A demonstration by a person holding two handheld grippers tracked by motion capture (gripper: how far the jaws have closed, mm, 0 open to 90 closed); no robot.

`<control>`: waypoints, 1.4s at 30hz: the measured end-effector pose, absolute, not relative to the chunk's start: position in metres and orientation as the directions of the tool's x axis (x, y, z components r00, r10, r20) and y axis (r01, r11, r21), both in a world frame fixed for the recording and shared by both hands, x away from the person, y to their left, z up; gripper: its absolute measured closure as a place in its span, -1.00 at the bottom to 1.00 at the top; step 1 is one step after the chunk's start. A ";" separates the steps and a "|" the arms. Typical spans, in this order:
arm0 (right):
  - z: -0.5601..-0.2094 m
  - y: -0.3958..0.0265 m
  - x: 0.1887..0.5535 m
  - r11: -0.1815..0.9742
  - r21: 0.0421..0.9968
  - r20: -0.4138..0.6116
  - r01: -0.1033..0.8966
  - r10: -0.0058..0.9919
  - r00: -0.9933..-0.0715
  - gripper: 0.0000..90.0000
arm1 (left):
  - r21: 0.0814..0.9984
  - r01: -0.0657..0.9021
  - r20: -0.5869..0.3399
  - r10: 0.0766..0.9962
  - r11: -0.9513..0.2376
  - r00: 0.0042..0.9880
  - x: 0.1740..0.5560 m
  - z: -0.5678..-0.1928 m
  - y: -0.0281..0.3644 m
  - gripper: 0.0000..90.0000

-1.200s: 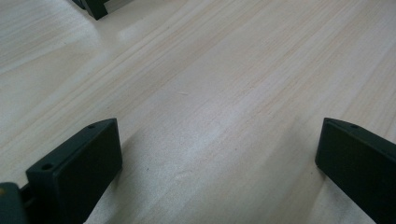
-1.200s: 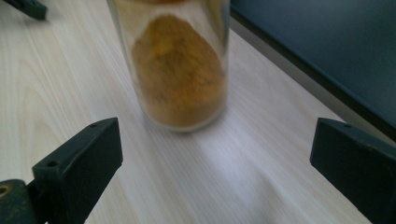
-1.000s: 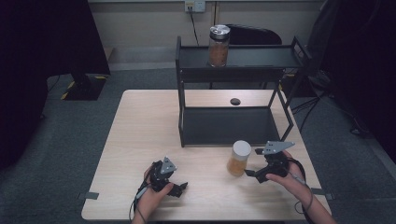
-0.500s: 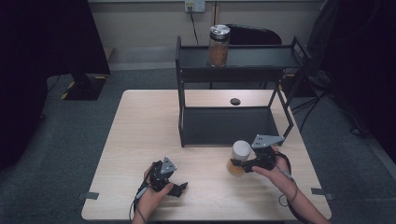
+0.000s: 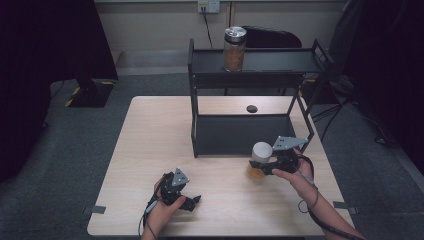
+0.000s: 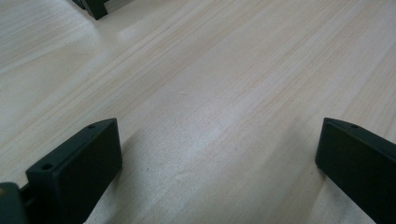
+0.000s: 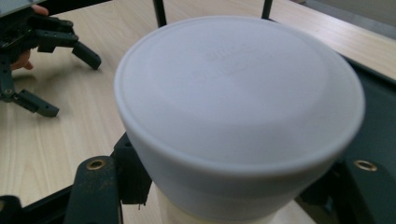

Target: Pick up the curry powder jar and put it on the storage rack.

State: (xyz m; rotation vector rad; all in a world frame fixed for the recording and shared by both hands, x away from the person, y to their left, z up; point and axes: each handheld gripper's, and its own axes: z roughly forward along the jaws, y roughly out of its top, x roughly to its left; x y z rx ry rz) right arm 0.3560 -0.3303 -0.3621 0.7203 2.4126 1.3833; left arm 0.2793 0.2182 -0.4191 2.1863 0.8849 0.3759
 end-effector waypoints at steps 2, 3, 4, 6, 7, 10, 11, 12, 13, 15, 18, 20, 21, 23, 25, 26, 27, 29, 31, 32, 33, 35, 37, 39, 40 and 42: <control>-0.357 -0.330 0.359 0.418 0.860 0.019 0.293 0.547 -0.837 -0.21 | 0.727 0.479 -0.004 0.694 -0.492 0.720 0.279 -0.419 0.218 -1.00; -0.357 -0.330 0.359 0.418 0.860 0.019 0.293 0.547 -0.837 -0.21 | 0.727 0.479 -0.004 0.694 -0.492 0.720 0.279 -0.419 0.218 -1.00; -0.351 -0.330 0.363 0.418 0.859 0.022 0.297 0.549 -0.836 -0.21 | 0.727 0.479 -0.004 0.694 -0.493 0.720 0.279 -0.419 0.218 -1.00; -0.346 -0.329 0.367 0.418 0.857 0.025 0.301 0.550 -0.835 -0.21 | 0.727 0.479 -0.004 0.694 -0.492 0.720 0.279 -0.419 0.218 -1.00; -0.345 -0.328 0.368 0.418 0.856 0.027 0.304 0.551 -0.834 -0.21 | 0.727 0.479 -0.005 0.695 -0.491 0.719 0.279 -0.419 0.218 -1.00; -0.337 -0.326 0.374 0.418 0.856 0.027 0.306 0.554 -0.832 -0.21 | 0.727 0.479 -0.005 0.695 -0.491 0.719 0.279 -0.419 0.218 -1.00; -0.334 -0.326 0.375 0.415 0.856 0.029 0.310 0.559 -0.829 -0.21 | 0.727 0.479 -0.005 0.695 -0.491 0.719 0.279 -0.419 0.218 -1.00; -0.332 -0.325 0.376 0.415 0.856 0.026 0.307 0.560 -0.828 -0.21 | 0.727 0.479 -0.005 0.694 -0.491 0.720 0.279 -0.419 0.218 -1.00; -0.332 -0.325 0.376 0.415 0.856 0.026 0.307 0.560 -0.828 -0.21 | 0.727 0.479 -0.005 0.694 -0.491 0.720 0.279 -0.419 0.218 -1.00; -0.325 -0.324 0.378 0.405 0.858 0.034 0.316 0.569 -0.822 -0.21 | 0.727 0.479 -0.005 0.695 -0.491 0.719 0.279 -0.419 0.218 -1.00; -0.317 -0.324 0.383 0.400 0.858 0.041 0.323 0.574 -0.818 -0.21 | 0.728 0.480 -0.006 0.695 -0.491 0.719 0.279 -0.419 0.218 -1.00; -0.310 -0.323 0.385 0.408 0.853 0.036 0.325 0.576 -0.817 -0.21 | 0.728 0.479 -0.005 0.695 -0.491 0.719 0.279 -0.419 0.218 -1.00; -0.307 -0.323 0.385 0.409 0.853 0.032 0.324 0.578 -0.815 -0.21 | 0.727 0.479 -0.005 0.695 -0.491 0.719 0.279 -0.419 0.218 -1.00; -0.302 -0.324 0.387 0.404 0.854 0.034 0.328 0.586 -0.810 -0.21 | 0.728 0.479 -0.005 0.695 -0.491 0.719 0.279 -0.419 0.218 -1.00; -0.298 -0.326 0.390 0.397 0.857 0.037 0.328 0.588 -0.808 -0.21 | 0.728 0.479 -0.005 0.695 -0.491 0.719 0.279 -0.419 0.218 -1.00; -0.296 -0.326 0.390 0.390 0.860 0.041 0.330 0.591 -0.805 -0.21 | 0.728 0.480 -0.005 0.695 -0.491 0.719 0.279 -0.419 0.218 -1.00; -0.294 -0.327 0.391 0.387 0.861 0.040 0.329 0.594 -0.804 -0.21 | 0.728 0.479 -0.005 0.695 -0.491 0.719 0.279 -0.419 0.218 -1.00; -0.288 -0.328 0.392 0.391 0.862 0.030 0.324 0.598 -0.801 -0.21 | 0.728 0.479 -0.005 0.695 -0.491 0.719 0.279 -0.419 0.218 -1.00; -0.282 -0.329 0.394 0.389 0.862 0.031 0.325 0.601 -0.799 -0.21 | 0.728 0.479 -0.005 0.695 -0.491 0.719 0.279 -0.419 0.218 -1.00; -0.280 -0.330 0.395 0.389 0.862 0.028 0.323 0.602 -0.798 -0.21 | 0.728 0.479 -0.005 0.695 -0.491 0.719 0.279 -0.419 0.218 -1.00; -0.277 -0.330 0.395 0.387 0.863 0.028 0.325 0.606 -0.795 -0.21 | 0.728 0.479 -0.005 0.695 -0.491 0.719 0.279 -0.419 0.218 -1.00; -0.271 -0.332 0.396 0.385 0.864 0.025 0.323 0.610 -0.792 -0.21 | 0.728 0.479 -0.005 0.695 -0.491 0.719 0.279 -0.419 0.218 -1.00; -0.266 -0.334 0.396 0.379 0.867 0.025 0.323 0.614 -0.789 -0.21 | 0.728 0.480 -0.006 0.695 -0.491 0.719 0.279 -0.419 0.218 -1.00; -0.262 -0.336 0.397 0.373 0.870 0.027 0.323 0.617 -0.786 -0.21 | 0.728 0.479 -0.006 0.695 -0.491 0.719 0.279 -0.419 0.218 -1.00; -0.260 -0.337 0.398 0.369 0.872 0.028 0.323 0.621 -0.784 -0.21 | 0.728 0.479 -0.005 0.695 -0.491 0.719 0.279 -0.419 0.218 -1.00; -0.255 -0.339 0.398 0.367 0.872 0.028 0.325 0.625 -0.780 -0.21 | 0.727 0.480 -0.005 0.695 -0.491 0.719 0.279 -0.419 0.218 -1.00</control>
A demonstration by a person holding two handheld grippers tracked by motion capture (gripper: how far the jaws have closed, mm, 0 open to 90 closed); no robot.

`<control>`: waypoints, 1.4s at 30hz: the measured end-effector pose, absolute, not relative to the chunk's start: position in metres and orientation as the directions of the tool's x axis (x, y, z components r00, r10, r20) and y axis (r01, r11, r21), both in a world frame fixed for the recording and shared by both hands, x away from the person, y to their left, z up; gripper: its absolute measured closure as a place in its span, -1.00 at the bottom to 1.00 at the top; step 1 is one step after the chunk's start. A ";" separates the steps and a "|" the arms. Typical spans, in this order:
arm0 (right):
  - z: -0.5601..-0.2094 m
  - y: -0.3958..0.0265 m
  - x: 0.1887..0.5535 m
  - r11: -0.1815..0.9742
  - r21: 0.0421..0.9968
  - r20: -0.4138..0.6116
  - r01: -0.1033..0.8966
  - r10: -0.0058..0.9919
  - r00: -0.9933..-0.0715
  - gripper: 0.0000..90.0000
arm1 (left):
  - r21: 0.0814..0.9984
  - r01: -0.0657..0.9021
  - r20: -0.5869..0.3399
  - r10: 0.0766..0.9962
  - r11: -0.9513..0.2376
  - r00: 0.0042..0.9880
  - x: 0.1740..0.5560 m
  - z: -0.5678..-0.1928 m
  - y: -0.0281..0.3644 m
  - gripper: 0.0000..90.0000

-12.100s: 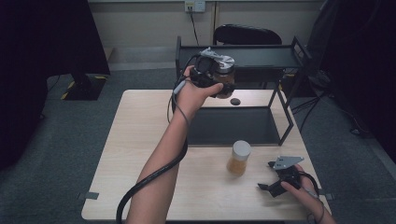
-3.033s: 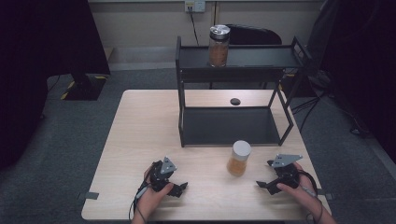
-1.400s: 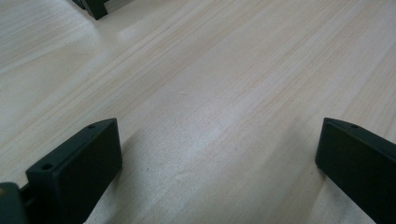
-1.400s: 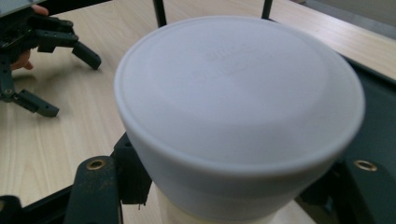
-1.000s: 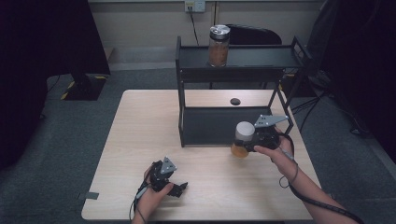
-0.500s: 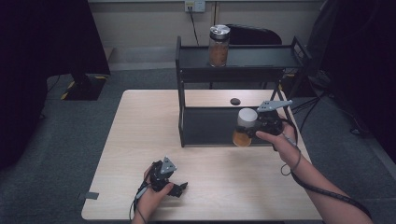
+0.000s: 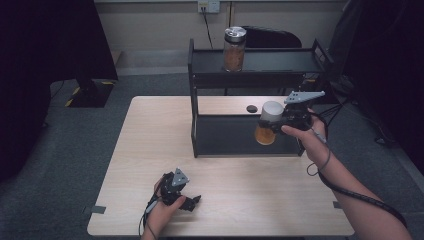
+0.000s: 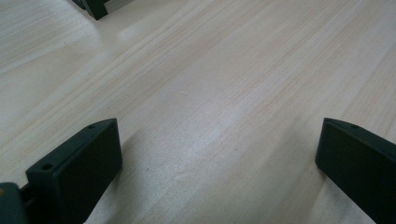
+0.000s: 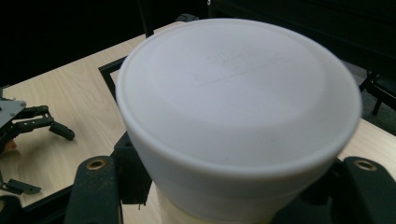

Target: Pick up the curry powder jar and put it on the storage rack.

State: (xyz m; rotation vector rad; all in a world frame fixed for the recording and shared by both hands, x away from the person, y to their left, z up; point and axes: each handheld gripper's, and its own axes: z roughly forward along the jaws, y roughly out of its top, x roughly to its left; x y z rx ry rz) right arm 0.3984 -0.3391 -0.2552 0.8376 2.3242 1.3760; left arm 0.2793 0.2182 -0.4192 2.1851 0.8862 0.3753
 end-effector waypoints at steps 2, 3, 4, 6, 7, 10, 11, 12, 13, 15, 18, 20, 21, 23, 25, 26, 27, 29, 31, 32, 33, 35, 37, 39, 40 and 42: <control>-0.251 -0.341 0.399 0.363 0.873 0.029 0.327 0.630 -0.776 -0.21 | 0.727 0.479 -0.005 0.695 -0.491 0.719 0.279 -0.419 0.218 -1.00; -0.248 -0.342 0.400 0.364 0.873 0.027 0.326 0.631 -0.775 -0.21 | 0.728 0.480 -0.006 0.695 -0.490 0.719 0.279 -0.419 0.218 -1.00; -0.245 -0.343 0.400 0.363 0.873 0.025 0.326 0.634 -0.773 -0.21 | 0.727 0.480 -0.005 0.695 -0.491 0.719 0.279 -0.419 0.218 -1.00; -0.240 -0.345 0.402 0.357 0.875 0.026 0.326 0.638 -0.769 -0.21 | 0.727 0.480 -0.005 0.695 -0.491 0.719 0.279 -0.419 0.218 -1.00; -0.237 -0.347 0.402 0.351 0.877 0.031 0.328 0.640 -0.768 -0.21 | 0.727 0.480 -0.005 0.695 -0.491 0.719 0.279 -0.419 0.218 -1.00; -0.229 -0.350 0.403 0.339 0.882 0.033 0.326 0.647 -0.762 -0.21 | 0.728 0.479 -0.006 0.695 -0.490 0.719 0.279 -0.419 0.218 -1.00; -0.225 -0.351 0.404 0.341 0.882 0.029 0.324 0.648 -0.761 -0.21 | 0.728 0.479 -0.006 0.695 -0.491 0.719 0.279 -0.419 0.218 -1.00; -0.222 -0.351 0.404 0.343 0.882 0.025 0.323 0.651 -0.759 -0.21 | 0.728 0.479 -0.005 0.694 -0.491 0.720 0.279 -0.419 0.218 -1.00; -0.219 -0.351 0.404 0.344 0.882 0.022 0.322 0.653 -0.757 -0.21 | 0.729 0.480 -0.007 0.696 -0.488 0.718 0.279 -0.420 0.218 -1.00; -0.213 -0.352 0.405 0.343 0.882 0.021 0.322 0.655 -0.755 -0.21 | 0.728 0.480 -0.006 0.695 -0.489 0.719 0.279 -0.419 0.218 -1.00; -0.204 -0.353 0.405 0.345 0.884 0.011 0.316 0.660 -0.751 -0.21 | 0.728 0.480 -0.006 0.695 -0.490 0.719 0.279 -0.419 0.218 -1.00; -0.199 -0.353 0.405 0.347 0.884 0.008 0.315 0.661 -0.750 -0.21 | 0.728 0.480 -0.006 0.695 -0.490 0.719 0.279 -0.419 0.218 -1.00; -0.197 -0.353 0.405 0.347 0.884 0.005 0.313 0.662 -0.750 -0.21 | 0.728 0.480 -0.006 0.695 -0.490 0.719 0.279 -0.419 0.218 -1.00; -0.192 -0.353 0.405 0.348 0.883 0.004 0.313 0.664 -0.748 -0.21 | 0.728 0.480 -0.006 0.695 -0.490 0.719 0.279 -0.419 0.218 -1.00; -0.187 -0.353 0.405 0.355 0.882 -0.005 0.311 0.666 -0.746 -0.21 | 0.728 0.479 -0.005 0.695 -0.491 0.719 0.279 -0.419 0.218 -1.00; -0.184 -0.352 0.405 0.356 0.881 -0.006 0.310 0.666 -0.746 -0.21 | 0.727 0.479 -0.006 0.694 -0.491 0.720 0.279 -0.419 0.218 -1.00; -0.182 -0.353 0.405 0.355 0.881 -0.006 0.311 0.666 -0.746 -0.21 | 0.727 0.479 -0.005 0.695 -0.491 0.719 0.279 -0.419 0.218 -1.00; -0.177 -0.353 0.406 0.353 0.883 -0.004 0.310 0.666 -0.746 -0.21 | 0.727 0.480 -0.006 0.694 -0.491 0.720 0.279 -0.419 0.218 -1.00; -0.172 -0.353 0.405 0.356 0.884 -0.012 0.303 0.666 -0.746 -0.21 | 0.727 0.480 -0.006 0.695 -0.491 0.719 0.279 -0.419 0.218 -1.00; -0.169 -0.353 0.405 0.357 0.884 -0.015 0.301 0.665 -0.746 -0.21 | 0.728 0.479 -0.005 0.695 -0.491 0.719 0.279 -0.419 0.218 -1.00; -0.166 -0.353 0.404 0.356 0.886 -0.016 0.299 0.666 -0.746 -0.21 | 0.728 0.479 -0.006 0.695 -0.491 0.719 0.279 -0.419 0.218 -1.00; -0.161 -0.354 0.405 0.354 0.887 -0.014 0.298 0.665 -0.747 -0.21 | 0.726 0.480 -0.006 0.694 -0.492 0.720 0.280 -0.419 0.218 -1.00; -0.155 -0.354 0.405 0.351 0.888 -0.013 0.297 0.664 -0.748 -0.21 | 0.727 0.480 -0.005 0.694 -0.492 0.720 0.279 -0.419 0.218 -1.00; -0.150 -0.355 0.404 0.348 0.890 -0.013 0.295 0.664 -0.747 -0.21 | 0.727 0.480 -0.005 0.695 -0.491 0.719 0.279 -0.419 0.218 -1.00; -0.147 -0.355 0.405 0.346 0.891 -0.012 0.294 0.664 -0.747 -0.21 | 0.727 0.480 -0.005 0.694 -0.492 0.720 0.279 -0.419 0.218 -1.00; -0.142 -0.356 0.405 0.346 0.891 -0.013 0.293 0.666 -0.746 -0.21 | 0.727 0.480 -0.005 0.694 -0.491 0.719 0.279 -0.419 0.218 -1.00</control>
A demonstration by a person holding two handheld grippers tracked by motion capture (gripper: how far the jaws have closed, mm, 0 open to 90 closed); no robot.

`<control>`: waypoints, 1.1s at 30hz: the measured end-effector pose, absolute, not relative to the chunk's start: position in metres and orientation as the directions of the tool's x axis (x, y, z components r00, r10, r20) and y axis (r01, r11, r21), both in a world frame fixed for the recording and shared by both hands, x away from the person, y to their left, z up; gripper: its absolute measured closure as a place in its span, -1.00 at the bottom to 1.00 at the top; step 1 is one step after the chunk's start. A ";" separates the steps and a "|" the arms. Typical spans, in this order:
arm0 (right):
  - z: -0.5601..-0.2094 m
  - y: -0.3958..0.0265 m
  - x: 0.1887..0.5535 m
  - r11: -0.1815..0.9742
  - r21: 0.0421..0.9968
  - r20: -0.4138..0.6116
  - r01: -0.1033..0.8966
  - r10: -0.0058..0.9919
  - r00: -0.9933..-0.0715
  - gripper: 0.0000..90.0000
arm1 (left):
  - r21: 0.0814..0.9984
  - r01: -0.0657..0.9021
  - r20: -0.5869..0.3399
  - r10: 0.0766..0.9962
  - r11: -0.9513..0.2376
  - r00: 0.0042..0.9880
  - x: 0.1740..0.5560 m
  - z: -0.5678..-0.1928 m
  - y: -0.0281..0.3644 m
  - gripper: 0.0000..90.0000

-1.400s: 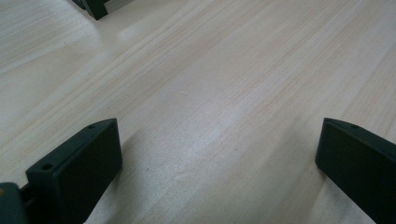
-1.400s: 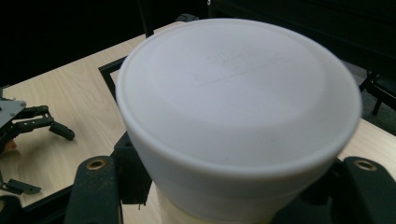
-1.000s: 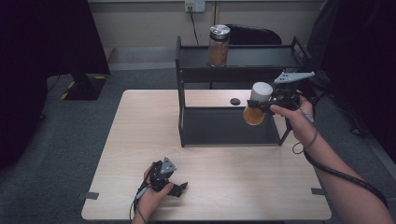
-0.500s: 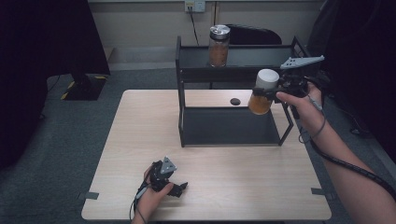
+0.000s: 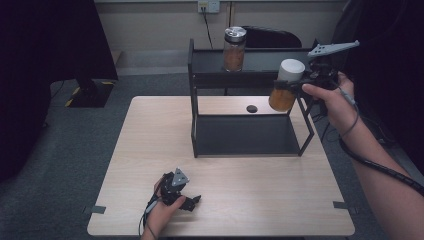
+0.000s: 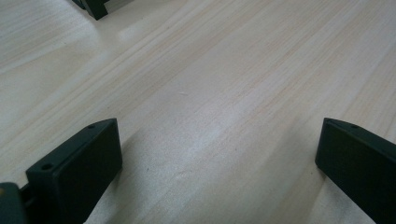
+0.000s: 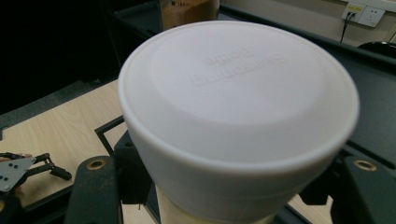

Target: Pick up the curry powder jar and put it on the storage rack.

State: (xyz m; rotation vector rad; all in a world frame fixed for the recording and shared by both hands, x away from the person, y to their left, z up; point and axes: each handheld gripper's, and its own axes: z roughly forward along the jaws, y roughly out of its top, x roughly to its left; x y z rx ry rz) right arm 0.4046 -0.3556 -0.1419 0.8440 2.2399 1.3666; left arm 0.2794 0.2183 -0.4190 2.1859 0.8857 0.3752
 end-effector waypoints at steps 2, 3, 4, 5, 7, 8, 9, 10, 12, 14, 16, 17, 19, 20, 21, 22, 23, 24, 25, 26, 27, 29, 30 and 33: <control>-0.136 -0.356 0.405 0.347 0.891 -0.015 0.292 0.665 -0.746 -0.21 | 0.727 0.480 -0.005 0.695 -0.491 0.719 0.279 -0.419 0.218 -1.00; -0.133 -0.356 0.405 0.347 0.892 -0.017 0.289 0.666 -0.746 -0.21 | 0.727 0.480 -0.005 0.694 -0.492 0.719 0.279 -0.419 0.218 -1.00; -0.130 -0.356 0.405 0.346 0.893 -0.017 0.289 0.666 -0.745 -0.21 | 0.727 0.479 -0.005 0.694 -0.492 0.720 0.279 -0.419 0.218 -1.00; -0.128 -0.356 0.406 0.345 0.893 -0.017 0.289 0.667 -0.745 -0.21 | 0.727 0.479 -0.005 0.694 -0.492 0.719 0.279 -0.419 0.218 -1.00; -0.122 -0.357 0.406 0.344 0.894 -0.016 0.289 0.667 -0.745 -0.21 | 0.727 0.480 -0.005 0.695 -0.491 0.719 0.279 -0.419 0.218 -1.00; -0.119 -0.356 0.407 0.344 0.894 -0.016 0.288 0.667 -0.745 -0.21 | 0.727 0.479 -0.005 0.694 -0.492 0.719 0.279 -0.419 0.218 -1.00; -0.116 -0.356 0.407 0.346 0.894 -0.020 0.285 0.666 -0.746 -0.21 | 0.727 0.479 -0.005 0.694 -0.492 0.720 0.279 -0.419 0.218 -1.00; -0.113 -0.356 0.407 0.348 0.894 -0.023 0.283 0.666 -0.746 -0.21 | 0.727 0.480 -0.005 0.694 -0.492 0.720 0.279 -0.419 0.218 -1.00; -0.107 -0.355 0.407 0.349 0.893 -0.024 0.283 0.666 -0.746 -0.21 | 0.727 0.480 -0.005 0.694 -0.492 0.720 0.279 -0.419 0.218 -1.00; -0.103 -0.353 0.407 0.351 0.893 -0.027 0.280 0.665 -0.746 -0.21 | 0.727 0.479 -0.005 0.694 -0.492 0.720 0.279 -0.419 0.218 -1.00; -0.098 -0.352 0.407 0.353 0.893 -0.028 0.279 0.664 -0.747 -0.21 | 0.727 0.479 -0.005 0.694 -0.492 0.720 0.279 -0.419 0.218 -1.00; -0.096 -0.352 0.408 0.352 0.893 -0.027 0.279 0.663 -0.748 -0.21 | 0.727 0.479 -0.005 0.694 -0.492 0.720 0.279 -0.419 0.218 -1.00; -0.093 -0.351 0.408 0.351 0.894 -0.028 0.278 0.663 -0.748 -0.21 | 0.727 0.480 -0.005 0.695 -0.491 0.719 0.279 -0.419 0.218 -1.00; -0.091 -0.350 0.409 0.349 0.895 -0.028 0.277 0.664 -0.747 -0.21 | 0.727 0.479 -0.005 0.695 -0.492 0.719 0.279 -0.419 0.218 -1.00; -0.089 -0.350 0.409 0.348 0.896 -0.028 0.277 0.666 -0.745 -0.21 | 0.727 0.479 -0.005 0.695 -0.492 0.719 0.279 -0.419 0.218 -1.00; -0.087 -0.349 0.409 0.347 0.896 -0.029 0.277 0.668 -0.743 -0.21 | 0.727 0.479 -0.004 0.694 -0.492 0.720 0.279 -0.419 0.218 -1.00; -0.085 -0.349 0.409 0.348 0.896 -0.031 0.276 0.669 -0.742 -0.21 | 0.727 0.479 -0.004 0.694 -0.493 0.720 0.280 -0.419 0.218 -1.00; -0.083 -0.348 0.410 0.348 0.896 -0.031 0.277 0.671 -0.741 -0.21 | 0.727 0.479 -0.004 0.694 -0.492 0.720 0.279 -0.419 0.218 -1.00; -0.081 -0.347 0.410 0.349 0.895 -0.034 0.277 0.673 -0.739 -0.21 | 0.727 0.479 -0.004 0.694 -0.492 0.720 0.280 -0.419 0.218 -1.00; -0.079 -0.346 0.410 0.351 0.895 -0.038 0.275 0.675 -0.737 -0.21 | 0.727 0.479 -0.005 0.694 -0.492 0.720 0.279 -0.419 0.218 -1.00; -0.076 -0.345 0.410 0.354 0.895 -0.044 0.272 0.676 -0.736 -0.21 | 0.727 0.480 -0.005 0.695 -0.491 0.719 0.279 -0.419 0.218 -1.00; -0.072 -0.344 0.411 0.351 0.896 -0.047 0.271 0.682 -0.730 -0.21 | 0.727 0.479 -0.005 0.694 -0.492 0.720 0.279 -0.419 0.218 -1.00; -0.070 -0.343 0.411 0.353 0.897 -0.052 0.267 0.683 -0.728 -0.21 | 0.727 0.479 -0.005 0.694 -0.492 0.720 0.279 -0.419 0.218 -1.00; -0.065 -0.339 0.413 0.355 0.897 -0.061 0.266 0.692 -0.720 -0.21 | 0.726 0.479 -0.004 0.694 -0.493 0.720 0.280 -0.419 0.218 -1.00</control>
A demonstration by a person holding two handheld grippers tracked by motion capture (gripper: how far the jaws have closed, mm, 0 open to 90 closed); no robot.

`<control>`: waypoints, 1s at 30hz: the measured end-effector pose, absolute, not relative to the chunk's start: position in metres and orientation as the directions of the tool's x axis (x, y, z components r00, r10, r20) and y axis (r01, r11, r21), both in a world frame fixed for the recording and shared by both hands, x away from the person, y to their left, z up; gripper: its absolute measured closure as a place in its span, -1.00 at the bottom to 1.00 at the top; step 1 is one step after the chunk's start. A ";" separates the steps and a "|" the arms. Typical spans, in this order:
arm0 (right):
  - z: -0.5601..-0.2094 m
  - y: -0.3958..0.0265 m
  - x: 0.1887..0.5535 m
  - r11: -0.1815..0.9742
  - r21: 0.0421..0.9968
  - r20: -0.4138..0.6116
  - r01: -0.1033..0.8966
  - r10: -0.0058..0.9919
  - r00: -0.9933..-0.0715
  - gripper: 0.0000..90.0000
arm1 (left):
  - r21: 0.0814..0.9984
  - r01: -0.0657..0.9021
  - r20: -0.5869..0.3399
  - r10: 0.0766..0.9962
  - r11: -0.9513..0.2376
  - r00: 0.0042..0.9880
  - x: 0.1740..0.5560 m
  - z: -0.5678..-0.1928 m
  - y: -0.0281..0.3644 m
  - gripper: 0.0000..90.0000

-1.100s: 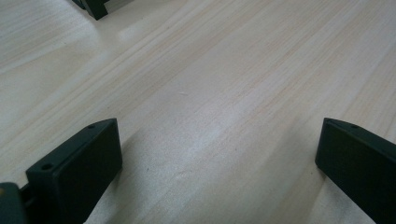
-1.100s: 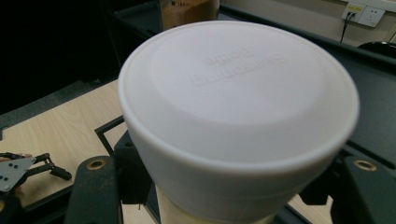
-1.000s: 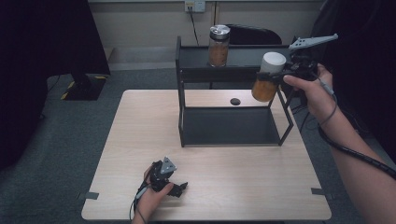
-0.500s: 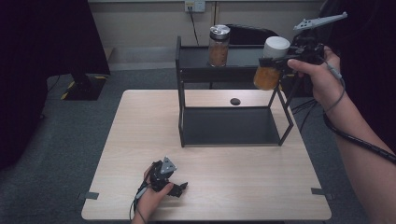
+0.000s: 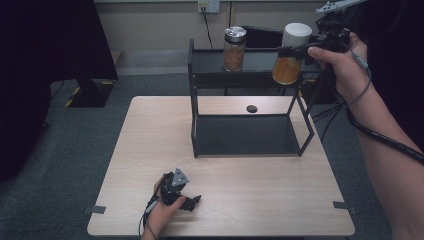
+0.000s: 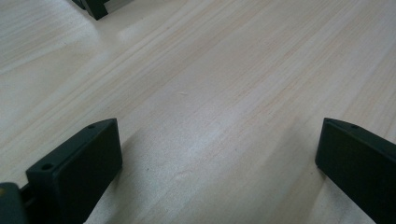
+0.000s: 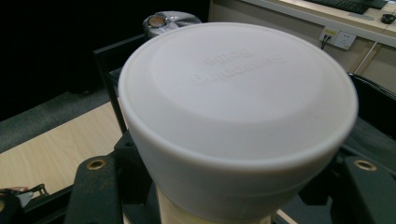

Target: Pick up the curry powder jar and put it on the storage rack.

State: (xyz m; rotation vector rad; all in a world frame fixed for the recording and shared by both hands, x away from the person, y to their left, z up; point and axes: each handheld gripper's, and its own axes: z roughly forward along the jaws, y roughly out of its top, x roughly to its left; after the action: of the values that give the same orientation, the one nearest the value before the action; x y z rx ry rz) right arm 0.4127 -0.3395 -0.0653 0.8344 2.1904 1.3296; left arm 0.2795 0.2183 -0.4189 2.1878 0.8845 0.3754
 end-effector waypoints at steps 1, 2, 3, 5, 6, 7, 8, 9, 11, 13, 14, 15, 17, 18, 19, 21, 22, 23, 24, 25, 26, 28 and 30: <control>-0.064 -0.338 0.414 0.356 0.896 -0.064 0.265 0.694 -0.717 -0.21 | 0.726 0.480 -0.006 0.695 -0.492 0.719 0.279 -0.419 0.218 -1.00; -0.064 -0.337 0.414 0.354 0.897 -0.066 0.263 0.698 -0.713 -0.21 | 0.726 0.480 -0.005 0.694 -0.492 0.720 0.279 -0.419 0.218 -1.00; -0.063 -0.336 0.416 0.353 0.898 -0.067 0.263 0.700 -0.711 -0.21 | 0.726 0.480 -0.005 0.694 -0.492 0.720 0.279 -0.419 0.218 -1.00; -0.063 -0.335 0.419 0.344 0.900 -0.062 0.267 0.708 -0.704 -0.21 | 0.727 0.480 -0.005 0.694 -0.492 0.720 0.279 -0.419 0.218 -1.00; -0.063 -0.334 0.420 0.342 0.900 -0.061 0.270 0.711 -0.700 -0.21 | 0.727 0.480 -0.005 0.694 -0.492 0.720 0.279 -0.419 0.218 -1.00; -0.063 -0.333 0.421 0.342 0.900 -0.063 0.269 0.715 -0.697 -0.21 | 0.726 0.479 -0.004 0.694 -0.493 0.720 0.279 -0.419 0.218 -1.00; -0.062 -0.331 0.422 0.342 0.900 -0.065 0.271 0.719 -0.692 -0.21 | 0.726 0.479 -0.004 0.694 -0.493 0.720 0.279 -0.419 0.218 -1.00; -0.062 -0.331 0.424 0.341 0.901 -0.066 0.270 0.721 -0.690 -0.21 | 0.726 0.479 -0.004 0.694 -0.493 0.720 0.279 -0.419 0.218 -1.00; -0.061 -0.329 0.427 0.339 0.900 -0.065 0.274 0.727 -0.684 -0.21 | 0.726 0.479 -0.004 0.694 -0.492 0.720 0.279 -0.419 0.218 -1.00; -0.060 -0.328 0.429 0.338 0.900 -0.067 0.276 0.733 -0.677 -0.21 | 0.726 0.479 -0.004 0.694 -0.493 0.720 0.279 -0.419 0.218 -1.00; -0.059 -0.327 0.431 0.337 0.900 -0.068 0.278 0.736 -0.673 -0.21 | 0.726 0.479 -0.004 0.694 -0.493 0.720 0.279 -0.419 0.218 -1.00; -0.059 -0.326 0.432 0.334 0.901 -0.068 0.278 0.739 -0.670 -0.21 | 0.726 0.479 -0.004 0.694 -0.493 0.720 0.279 -0.419 0.218 -1.00; -0.059 -0.325 0.435 0.330 0.902 -0.067 0.280 0.746 -0.663 -0.21 | 0.726 0.479 -0.004 0.694 -0.493 0.720 0.279 -0.419 0.218 -1.00; -0.059 -0.324 0.436 0.329 0.901 -0.066 0.282 0.748 -0.660 -0.21 | 0.727 0.479 -0.004 0.694 -0.493 0.720 0.279 -0.419 0.218 -1.00; -0.059 -0.323 0.438 0.327 0.902 -0.067 0.282 0.752 -0.656 -0.21 | 0.726 0.479 -0.004 0.694 -0.493 0.720 0.279 -0.419 0.218 -1.00; -0.060 -0.321 0.441 0.317 0.903 -0.062 0.289 0.763 -0.643 -0.21 | 0.726 0.479 -0.004 0.694 -0.493 0.720 0.279 -0.419 0.218 -1.00; -0.060 -0.319 0.442 0.319 0.902 -0.065 0.290 0.766 -0.640 -0.21 | 0.727 0.479 -0.004 0.694 -0.493 0.720 0.279 -0.419 0.218 -1.00; -0.060 -0.318 0.443 0.319 0.903 -0.069 0.289 0.770 -0.634 -0.21 | 0.726 0.479 -0.004 0.694 -0.493 0.720 0.279 -0.419 0.218 -1.00; -0.060 -0.316 0.445 0.316 0.903 -0.067 0.291 0.773 -0.631 -0.21 | 0.726 0.479 -0.004 0.694 -0.493 0.720 0.279 -0.419 0.218 -1.00; -0.061 -0.316 0.447 0.311 0.904 -0.063 0.293 0.775 -0.629 -0.21 | 0.726 0.479 -0.004 0.694 -0.493 0.720 0.279 -0.419 0.218 -1.00; -0.062 -0.315 0.449 0.310 0.904 -0.060 0.295 0.775 -0.629 -0.21 | 0.726 0.479 -0.004 0.694 -0.493 0.720 0.279 -0.419 0.218 -1.00; -0.065 -0.312 0.452 0.306 0.903 -0.056 0.302 0.781 -0.622 -0.21 | 0.726 0.479 -0.004 0.694 -0.493 0.720 0.279 -0.419 0.218 -1.00; -0.066 -0.309 0.455 0.311 0.898 -0.055 0.310 0.781 -0.622 -0.21 | 0.726 0.479 -0.004 0.694 -0.493 0.720 0.279 -0.419 0.218 -1.00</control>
State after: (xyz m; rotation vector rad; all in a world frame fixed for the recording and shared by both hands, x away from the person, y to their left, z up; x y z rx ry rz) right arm 0.4555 -0.3088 -0.0663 0.9645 2.0935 1.2732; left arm 0.2794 0.2183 -0.4189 2.1872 0.8847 0.3756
